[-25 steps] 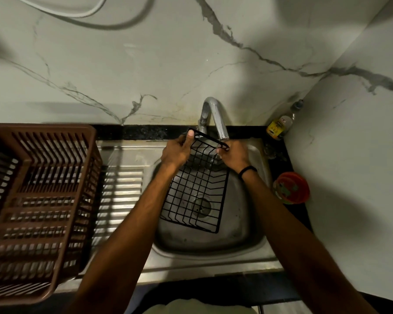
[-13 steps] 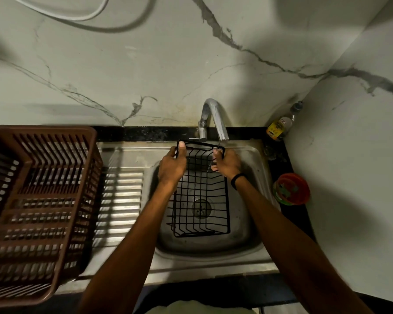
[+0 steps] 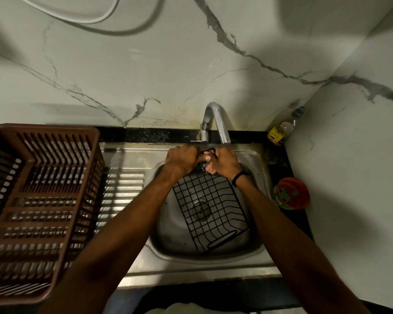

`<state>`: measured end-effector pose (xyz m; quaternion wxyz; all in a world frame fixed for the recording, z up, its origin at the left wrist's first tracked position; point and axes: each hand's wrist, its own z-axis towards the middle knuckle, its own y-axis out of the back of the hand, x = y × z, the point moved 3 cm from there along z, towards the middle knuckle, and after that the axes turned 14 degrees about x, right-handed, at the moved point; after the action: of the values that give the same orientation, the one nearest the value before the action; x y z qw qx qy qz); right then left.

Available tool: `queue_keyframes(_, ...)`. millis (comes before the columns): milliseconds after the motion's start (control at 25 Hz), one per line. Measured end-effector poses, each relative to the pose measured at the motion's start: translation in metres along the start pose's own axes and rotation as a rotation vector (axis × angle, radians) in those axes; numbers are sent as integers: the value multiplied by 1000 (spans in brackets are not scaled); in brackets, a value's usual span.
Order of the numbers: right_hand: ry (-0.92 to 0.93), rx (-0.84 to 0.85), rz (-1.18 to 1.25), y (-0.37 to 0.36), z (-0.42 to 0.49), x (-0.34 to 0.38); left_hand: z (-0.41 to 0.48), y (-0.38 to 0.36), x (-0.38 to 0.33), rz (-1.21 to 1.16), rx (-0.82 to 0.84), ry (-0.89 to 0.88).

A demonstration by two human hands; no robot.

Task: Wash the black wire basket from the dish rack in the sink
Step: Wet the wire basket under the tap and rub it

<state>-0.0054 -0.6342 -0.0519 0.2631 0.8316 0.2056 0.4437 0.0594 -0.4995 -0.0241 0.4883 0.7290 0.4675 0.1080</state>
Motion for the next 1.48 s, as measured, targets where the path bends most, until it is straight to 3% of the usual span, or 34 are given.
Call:
queue_keyframes(120,14,-44,34,1,-7,0,6,-4,1,36,5,-9)
queue_keyframes(280,-16,-236,-230,13,-20,8,0,5,-14,155,-81,46)
queue_keyframes(720,-32,-229,-212,17,-16,0,-17,21,-18,146,-168,157)
queue_keyframes(840,-60,-156,-264,7,-21,-10,-19,32,-9,128,-196,188)
queue_keyframes(1000,-18,-265,-121,21,-17,9,-17,23,-24,144,-159,136)
queue_keyframes(1160,-29,-146,-221,13,-20,-11,-21,29,-19,111,-221,159)
queue_keyframes(1360,39,-193,-77,22,-16,-1,-23,31,-20,56,-266,194)
queue_keyframes(1480,16,-81,-129,17,-16,-12,-22,41,-11,71,-320,237)
